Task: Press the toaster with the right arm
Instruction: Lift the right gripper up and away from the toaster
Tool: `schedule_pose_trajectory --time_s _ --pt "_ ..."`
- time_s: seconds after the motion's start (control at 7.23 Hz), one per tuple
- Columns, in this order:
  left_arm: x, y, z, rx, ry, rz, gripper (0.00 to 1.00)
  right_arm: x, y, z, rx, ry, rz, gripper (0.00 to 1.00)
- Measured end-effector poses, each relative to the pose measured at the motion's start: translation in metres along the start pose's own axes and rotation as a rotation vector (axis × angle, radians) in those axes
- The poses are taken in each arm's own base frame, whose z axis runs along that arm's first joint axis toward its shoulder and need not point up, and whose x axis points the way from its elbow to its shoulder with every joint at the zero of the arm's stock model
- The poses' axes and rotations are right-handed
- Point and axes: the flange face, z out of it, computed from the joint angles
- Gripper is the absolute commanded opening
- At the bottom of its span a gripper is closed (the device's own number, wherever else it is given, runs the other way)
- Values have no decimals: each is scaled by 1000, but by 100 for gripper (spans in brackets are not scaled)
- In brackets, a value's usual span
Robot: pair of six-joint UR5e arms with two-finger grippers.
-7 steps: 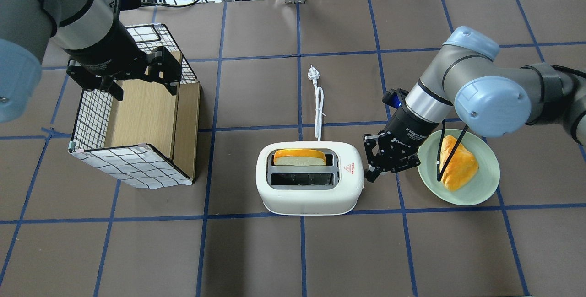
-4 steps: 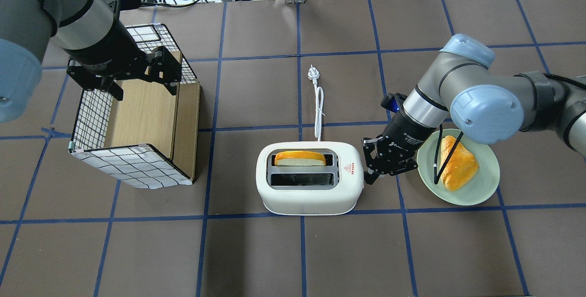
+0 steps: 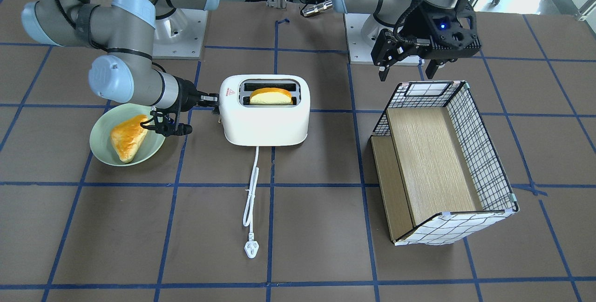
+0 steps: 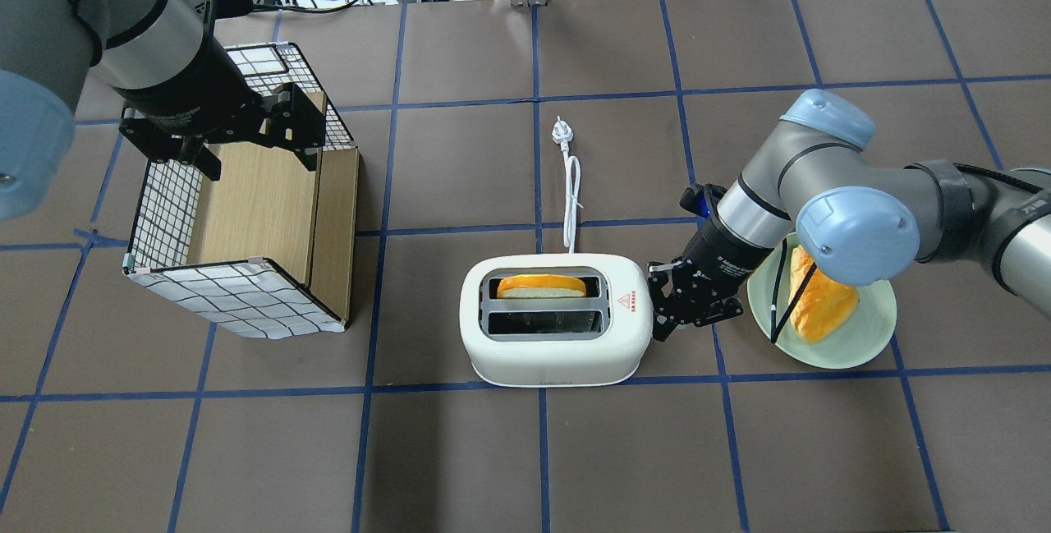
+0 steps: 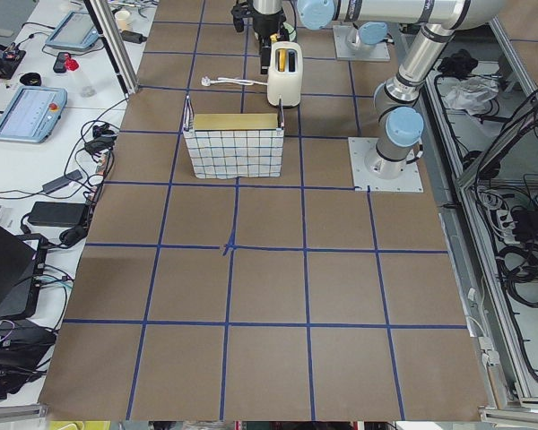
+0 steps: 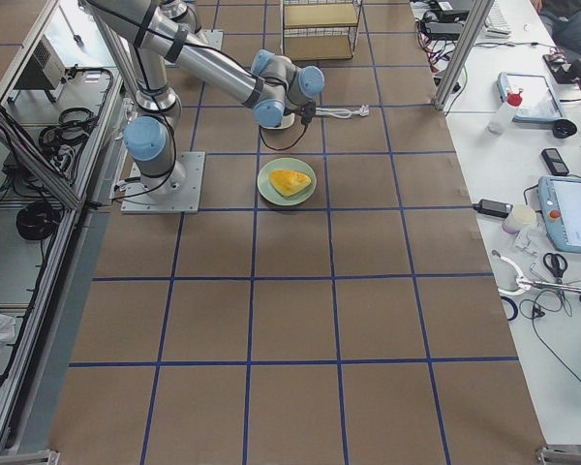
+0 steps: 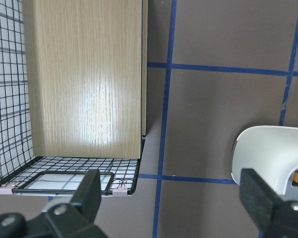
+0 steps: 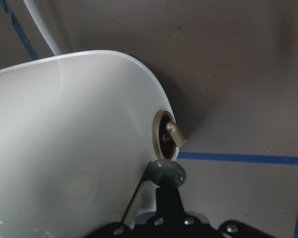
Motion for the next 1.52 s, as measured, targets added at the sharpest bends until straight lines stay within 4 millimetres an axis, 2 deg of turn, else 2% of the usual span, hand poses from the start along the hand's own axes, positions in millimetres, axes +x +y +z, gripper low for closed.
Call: schedule_pose_trajectory --time_s 0.41,0.69,1.24,1.52 --pt "0 0 0 0 0 0 100 -11 -3 -27 42 -1 31 0" --pt "0 0 0 0 0 0 100 -18 2 -42 69 -4 36 0" --pt "0 0 0 0 0 0 100 -41 22 -97 141 -2 69 0" --pt "0 0 0 0 0 0 100 -52 28 -130 184 27 71 21"
